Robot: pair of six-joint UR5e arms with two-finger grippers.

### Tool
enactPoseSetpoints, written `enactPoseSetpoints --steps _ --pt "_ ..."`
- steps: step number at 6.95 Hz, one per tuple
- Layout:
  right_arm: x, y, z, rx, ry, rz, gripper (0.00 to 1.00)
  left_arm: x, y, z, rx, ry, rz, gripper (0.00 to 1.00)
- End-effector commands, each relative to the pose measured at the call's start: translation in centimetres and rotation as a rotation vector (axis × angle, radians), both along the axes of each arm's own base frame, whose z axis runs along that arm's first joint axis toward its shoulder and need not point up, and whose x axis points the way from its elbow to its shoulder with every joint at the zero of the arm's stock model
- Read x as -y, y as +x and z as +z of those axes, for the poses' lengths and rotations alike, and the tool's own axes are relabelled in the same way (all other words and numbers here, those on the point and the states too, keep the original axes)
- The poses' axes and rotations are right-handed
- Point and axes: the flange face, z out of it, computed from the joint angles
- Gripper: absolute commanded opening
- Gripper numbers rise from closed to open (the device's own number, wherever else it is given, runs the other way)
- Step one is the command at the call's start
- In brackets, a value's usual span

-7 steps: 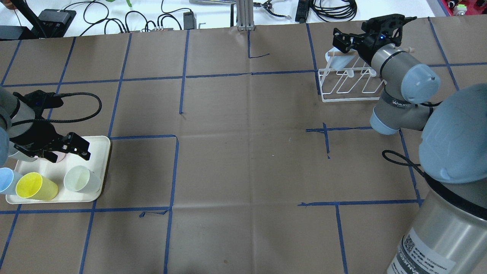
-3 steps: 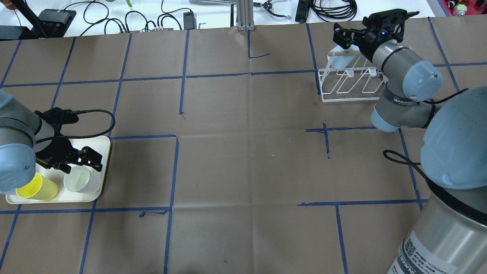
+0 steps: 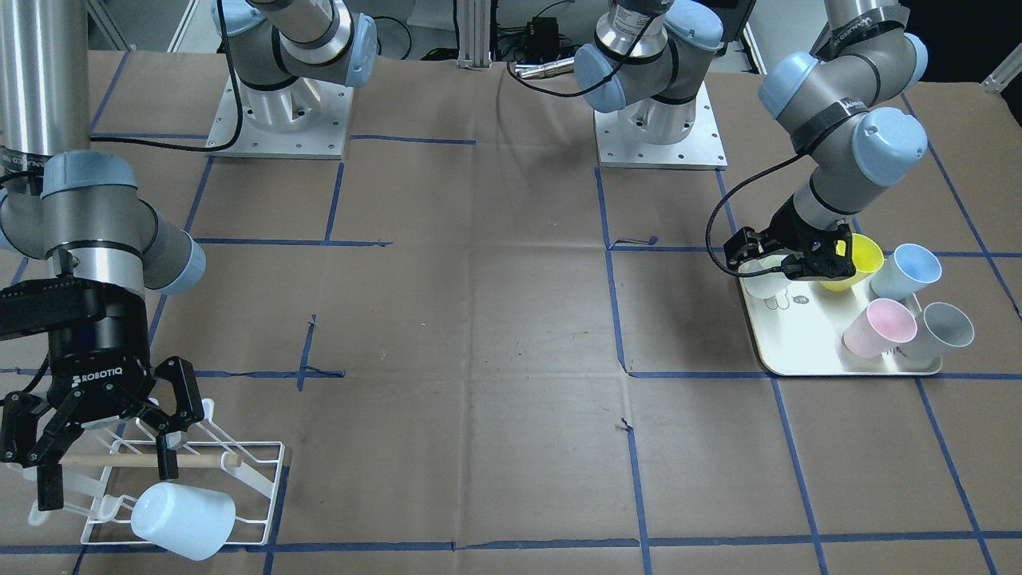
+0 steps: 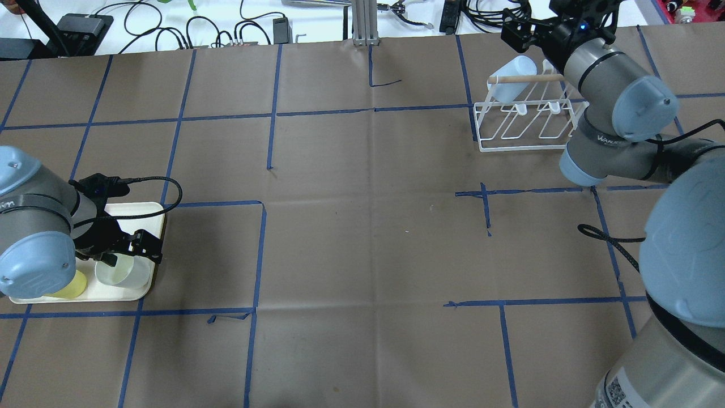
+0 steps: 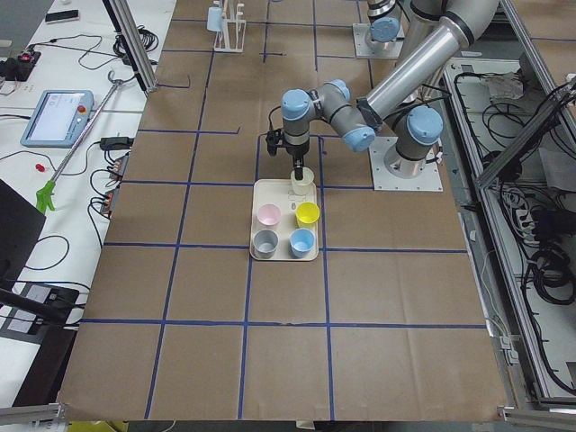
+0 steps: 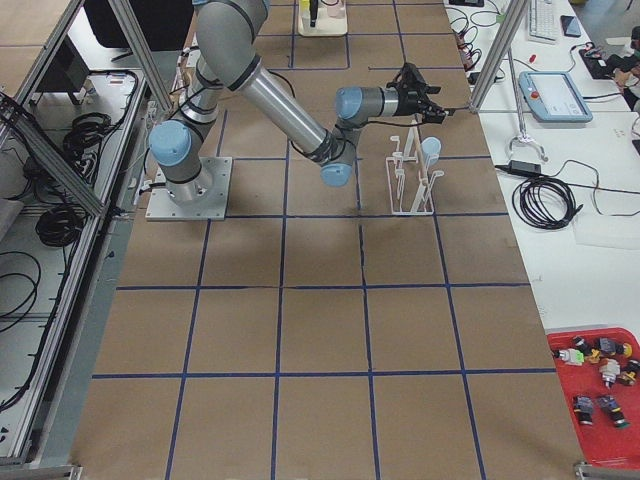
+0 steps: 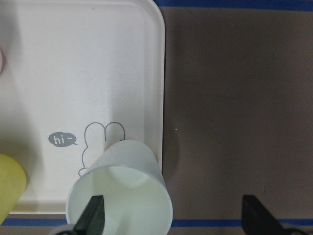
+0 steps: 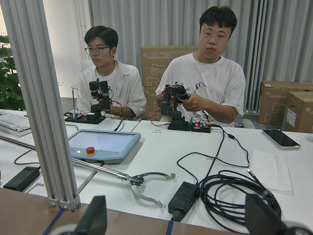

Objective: Transfer IKEA cup to right arm and place on rack

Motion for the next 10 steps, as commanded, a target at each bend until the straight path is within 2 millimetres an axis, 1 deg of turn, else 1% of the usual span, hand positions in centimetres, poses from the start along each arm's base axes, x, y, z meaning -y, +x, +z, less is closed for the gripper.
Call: enactPoseSetpoints --steps 1,2,3,4,5,6,7,8,9,10 --pt "-1.8 3.6 3.8 -0.008 -0.044 0.058 1.0 -0.7 0.0 0.1 0.033 -0.002 -0.004 0.99" --pt "-2.6 6.2 4.6 -0.01 -0.058 0.101 1.0 -0.8 0.0 0.0 0.032 0.0 -0.005 0.94" --pt "-3.6 8.6 5.8 0.005 -0.07 0.135 1.0 -0.8 0.0 0.0 0.032 0.001 -0.005 0.82" --pt "-4.5 11.0 7.0 0.119 -0.045 0.16 1.0 -0.6 0.0 0.2 0.033 0.0 -0.002 0.65" --pt "-5.4 12.7 7.9 0.267 0.005 0.166 1.0 -0.5 0.1 0.3 0.034 -0.002 0.001 0.46" --pt "-5.9 14.4 7.8 0.475 0.104 0.161 1.0 -0.5 0.1 0.3 0.035 -0.001 0.001 0.25" --pt "-6.3 15.4 7.7 0.668 0.193 0.143 1.0 -0.5 0.1 0.3 0.034 -0.002 0.001 0.07" --pt "-6.8 16.5 7.1 0.805 0.278 0.129 1.0 -0.5 0.1 0.5 0.036 -0.006 0.003 0.0" --pt "-7.2 17.0 6.0 0.919 0.366 0.099 1.0 -0.5 0.1 0.8 0.039 -0.011 0.004 0.0" --pt "-7.3 17.4 5.1 0.986 0.461 0.062 1.0 -0.3 0.2 1.0 0.042 -0.016 0.004 0.0"
